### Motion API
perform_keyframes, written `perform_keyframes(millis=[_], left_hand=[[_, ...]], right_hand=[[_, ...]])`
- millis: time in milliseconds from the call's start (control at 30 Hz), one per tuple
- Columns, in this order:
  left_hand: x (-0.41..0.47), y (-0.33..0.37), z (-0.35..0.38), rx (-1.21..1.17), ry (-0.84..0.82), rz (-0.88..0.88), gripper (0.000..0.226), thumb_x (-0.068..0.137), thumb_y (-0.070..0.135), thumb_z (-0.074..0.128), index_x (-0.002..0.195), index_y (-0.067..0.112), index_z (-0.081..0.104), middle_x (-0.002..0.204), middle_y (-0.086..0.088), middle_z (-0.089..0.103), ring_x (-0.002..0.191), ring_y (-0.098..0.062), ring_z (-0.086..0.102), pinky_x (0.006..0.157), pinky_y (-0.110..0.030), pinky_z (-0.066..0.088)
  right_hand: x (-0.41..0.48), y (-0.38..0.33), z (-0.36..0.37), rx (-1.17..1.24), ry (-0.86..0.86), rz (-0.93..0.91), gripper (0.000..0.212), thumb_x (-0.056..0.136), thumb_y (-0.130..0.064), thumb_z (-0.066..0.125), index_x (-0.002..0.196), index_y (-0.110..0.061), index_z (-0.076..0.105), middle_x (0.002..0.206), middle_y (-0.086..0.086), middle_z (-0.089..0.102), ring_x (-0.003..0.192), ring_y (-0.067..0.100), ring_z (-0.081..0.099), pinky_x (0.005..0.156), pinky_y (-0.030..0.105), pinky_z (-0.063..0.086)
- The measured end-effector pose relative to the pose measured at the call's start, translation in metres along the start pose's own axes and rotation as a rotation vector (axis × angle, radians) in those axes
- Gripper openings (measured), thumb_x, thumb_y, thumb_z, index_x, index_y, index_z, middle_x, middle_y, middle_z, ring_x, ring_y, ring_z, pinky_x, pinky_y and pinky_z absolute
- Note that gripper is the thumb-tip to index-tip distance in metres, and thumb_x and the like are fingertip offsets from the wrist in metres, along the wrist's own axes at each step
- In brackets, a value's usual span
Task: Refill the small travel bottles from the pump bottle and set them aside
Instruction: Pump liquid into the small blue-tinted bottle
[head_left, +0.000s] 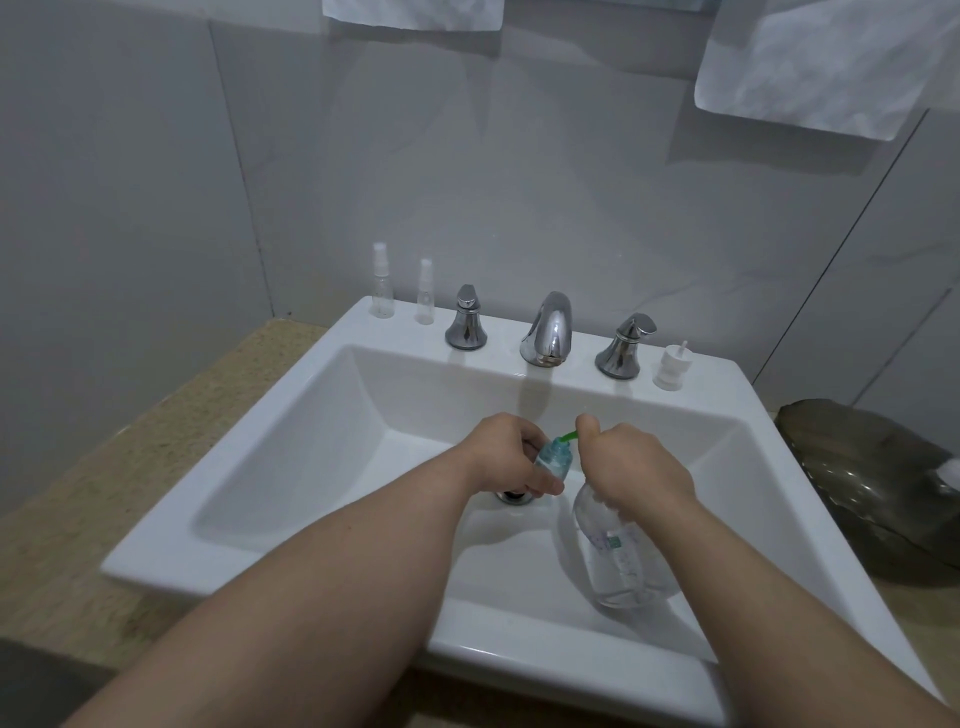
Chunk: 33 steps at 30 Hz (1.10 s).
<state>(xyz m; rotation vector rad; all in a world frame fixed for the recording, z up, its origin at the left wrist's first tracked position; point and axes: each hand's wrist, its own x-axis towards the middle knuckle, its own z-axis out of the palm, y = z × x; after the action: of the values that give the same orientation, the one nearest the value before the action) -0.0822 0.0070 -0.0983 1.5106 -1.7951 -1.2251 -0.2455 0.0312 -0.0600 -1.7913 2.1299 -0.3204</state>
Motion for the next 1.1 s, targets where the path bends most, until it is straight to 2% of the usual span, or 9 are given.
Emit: perform_keyframes(millis=[200, 333, 467, 633, 767, 867, 967, 1033, 1100], left_hand=[[0.000, -0.001, 0.000, 0.015, 0.001, 0.006, 0.040, 0.071, 0.011, 0.093, 0.105, 0.012, 0.072, 0.080, 0.009, 0.069, 0.056, 0.012, 0.062, 0.051, -0.005, 0.044], [0.000, -0.002, 0.000, 0.047, 0.017, 0.010, 0.044, 0.069, 0.015, 0.095, 0.107, 0.013, 0.074, 0.084, 0.008, 0.071, 0.074, -0.002, 0.066, 0.053, -0.005, 0.045], [0.001, -0.004, 0.001, 0.038, 0.012, -0.003, 0.045, 0.068, 0.016, 0.095, 0.107, 0.013, 0.075, 0.089, 0.004, 0.073, 0.075, -0.006, 0.067, 0.055, -0.009, 0.047], [0.002, -0.003, 0.000, 0.029, 0.020, -0.012, 0.044, 0.069, 0.015, 0.095, 0.109, 0.012, 0.074, 0.086, 0.007, 0.072, 0.073, -0.003, 0.066, 0.052, -0.007, 0.046], [0.003, -0.003, 0.000, 0.038, 0.036, -0.005, 0.047, 0.069, 0.016, 0.095, 0.112, 0.013, 0.074, 0.087, 0.009, 0.070, 0.077, -0.004, 0.066, 0.056, -0.008, 0.048], [0.005, -0.005, 0.000, 0.048, 0.053, -0.006, 0.048, 0.069, 0.018, 0.095, 0.111, 0.014, 0.073, 0.091, 0.007, 0.071, 0.082, -0.009, 0.067, 0.060, -0.010, 0.052], [0.007, -0.007, 0.000, 0.063, 0.072, -0.004, 0.045, 0.071, 0.019, 0.094, 0.111, 0.014, 0.073, 0.090, 0.008, 0.069, 0.081, -0.008, 0.065, 0.052, -0.004, 0.046], [0.006, -0.007, 0.000, 0.081, 0.077, -0.004, 0.045, 0.072, 0.021, 0.093, 0.112, 0.015, 0.072, 0.088, 0.011, 0.067, 0.079, -0.005, 0.064, 0.053, -0.005, 0.045], [0.007, -0.007, 0.000, 0.094, 0.081, -0.007, 0.048, 0.072, 0.023, 0.093, 0.114, 0.015, 0.072, 0.087, 0.012, 0.066, 0.080, -0.006, 0.064, 0.057, -0.008, 0.046]], right_hand=[[-0.001, -0.001, -0.002, 0.046, 0.002, -0.004, 0.046, 0.097, -0.038, 0.024, 0.082, -0.013, 0.060, 0.086, 0.011, 0.066, 0.078, 0.031, 0.064, 0.067, 0.034, 0.045], [-0.003, -0.003, -0.004, 0.068, -0.006, -0.010, 0.041, 0.096, -0.034, 0.028, 0.081, -0.013, 0.059, 0.087, 0.010, 0.066, 0.082, 0.033, 0.065, 0.074, 0.035, 0.049], [-0.001, -0.001, -0.004, 0.047, -0.024, -0.015, 0.037, 0.096, -0.029, 0.029, 0.079, -0.013, 0.057, 0.084, 0.009, 0.062, 0.075, 0.030, 0.061, 0.066, 0.032, 0.043], [-0.002, 0.000, -0.003, -0.003, -0.012, 0.016, 0.055, 0.099, -0.048, 0.020, 0.081, -0.015, 0.060, 0.086, 0.009, 0.066, 0.079, 0.030, 0.066, 0.069, 0.033, 0.046], [-0.002, 0.004, -0.008, 0.056, -0.066, 0.070, 0.086, 0.098, -0.074, 0.008, 0.088, -0.012, 0.067, 0.086, 0.008, 0.073, 0.076, 0.030, 0.069, 0.084, 0.038, 0.055], [-0.005, 0.007, -0.013, 0.177, -0.120, 0.068, 0.093, 0.100, -0.073, 0.009, 0.085, -0.005, 0.070, 0.076, 0.009, 0.074, 0.064, 0.027, 0.065, 0.070, 0.032, 0.051], [-0.010, 0.015, -0.017, 0.272, -0.217, 0.078, 0.084, 0.099, -0.075, 0.025, 0.099, -0.003, 0.069, 0.089, 0.010, 0.074, 0.071, 0.024, 0.061, 0.065, 0.031, 0.045], [-0.015, 0.022, -0.020, 0.302, -0.281, 0.046, 0.064, 0.092, -0.069, 0.057, 0.109, -0.007, 0.063, 0.100, 0.008, 0.072, 0.080, 0.021, 0.062, 0.070, 0.033, 0.047], [-0.020, 0.025, -0.023, 0.277, -0.331, -0.002, 0.058, 0.084, -0.050, 0.079, 0.120, -0.015, 0.051, 0.107, 0.003, 0.065, 0.089, 0.016, 0.061, 0.069, 0.032, 0.046]])
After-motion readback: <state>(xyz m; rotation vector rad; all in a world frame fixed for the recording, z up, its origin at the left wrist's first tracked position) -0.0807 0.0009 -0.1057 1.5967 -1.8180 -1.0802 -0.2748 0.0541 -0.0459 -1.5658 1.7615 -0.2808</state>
